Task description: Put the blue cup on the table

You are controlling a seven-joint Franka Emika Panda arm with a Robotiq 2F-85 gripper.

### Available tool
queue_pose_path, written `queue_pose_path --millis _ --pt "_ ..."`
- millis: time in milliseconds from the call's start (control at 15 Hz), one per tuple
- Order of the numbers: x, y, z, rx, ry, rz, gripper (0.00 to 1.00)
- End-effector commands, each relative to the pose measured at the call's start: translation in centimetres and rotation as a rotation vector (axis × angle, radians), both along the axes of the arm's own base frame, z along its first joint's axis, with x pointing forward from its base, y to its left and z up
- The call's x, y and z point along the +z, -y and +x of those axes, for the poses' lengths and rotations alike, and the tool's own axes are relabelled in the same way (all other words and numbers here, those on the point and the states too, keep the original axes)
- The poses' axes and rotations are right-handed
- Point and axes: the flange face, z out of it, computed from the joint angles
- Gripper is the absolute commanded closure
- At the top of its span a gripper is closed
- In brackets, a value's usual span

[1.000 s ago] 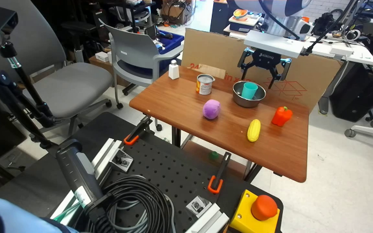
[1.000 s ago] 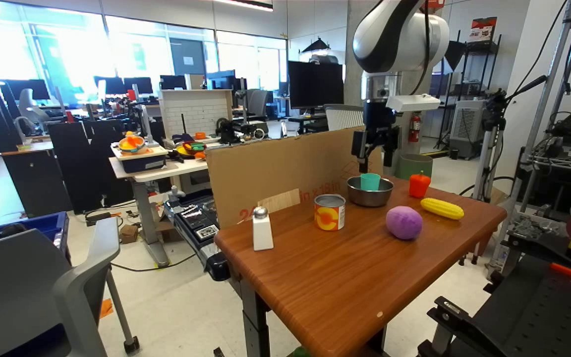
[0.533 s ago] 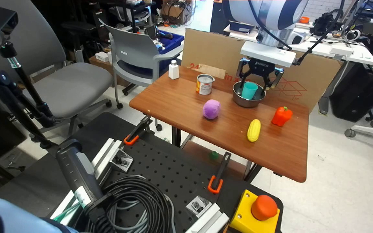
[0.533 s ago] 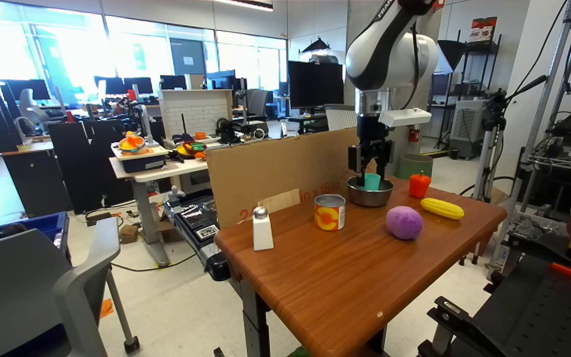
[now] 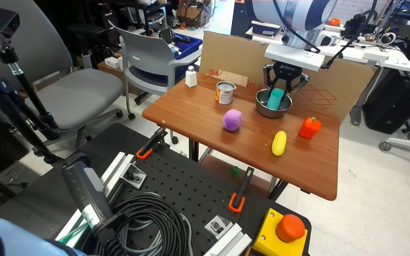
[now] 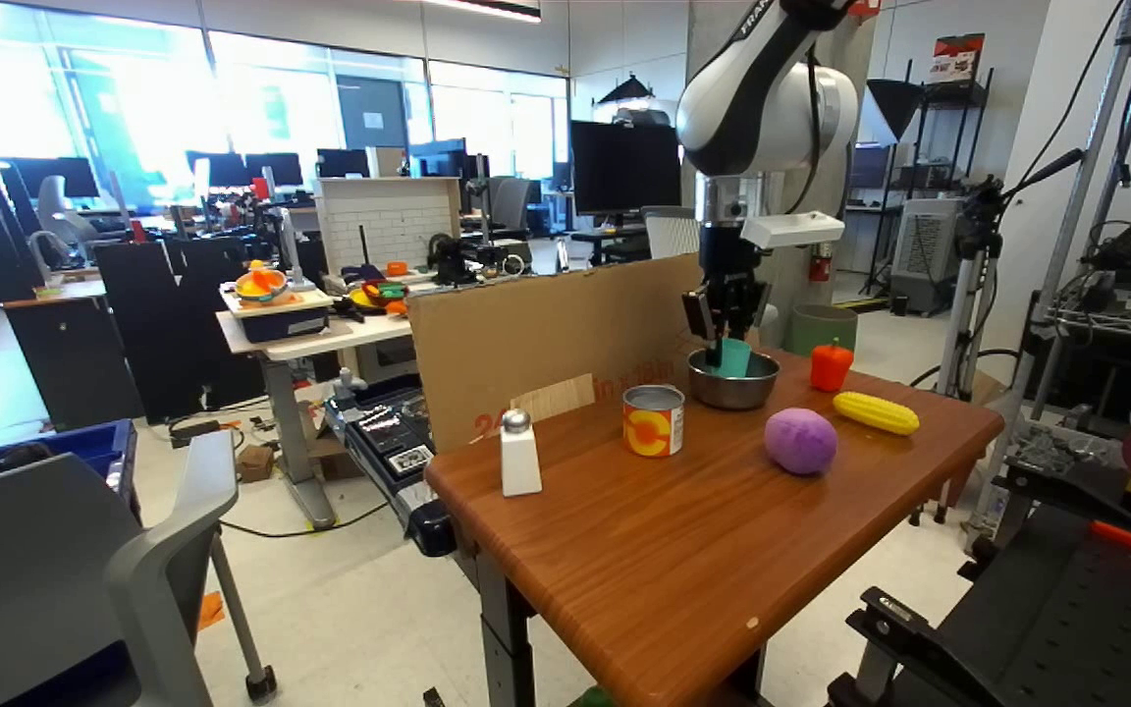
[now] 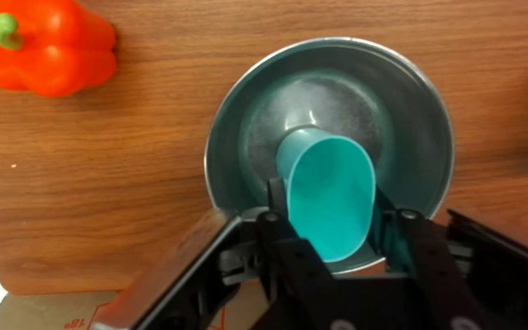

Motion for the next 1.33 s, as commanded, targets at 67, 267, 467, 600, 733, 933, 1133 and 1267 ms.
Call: queue_pose_path --millis 67,267,467,600,733,933,1133,1267 --pt "5.5 -1.4 -0.6 0.049 0.027 0.006 0.84" --pt "10.2 -3.2 -1.6 0.087 0.075 -0.024 0.84" --pt "13.8 -5.3 -3.6 0.123 0.064 -0.047 0.84" --pt "15.0 -6.9 -5.5 0.171 0.019 -0.011 0.84" --pt "15.2 -8.2 -7.2 0.218 -0.01 0.042 0.84" --pt "13.9 -10.1 -9.1 0.282 -0.044 0.088 0.84" --pt "10.9 -12.1 -10.7 0.356 -0.08 0.095 0.84" --pt "8.4 -13.6 -11.9 0.399 -0.117 0.085 0.84"
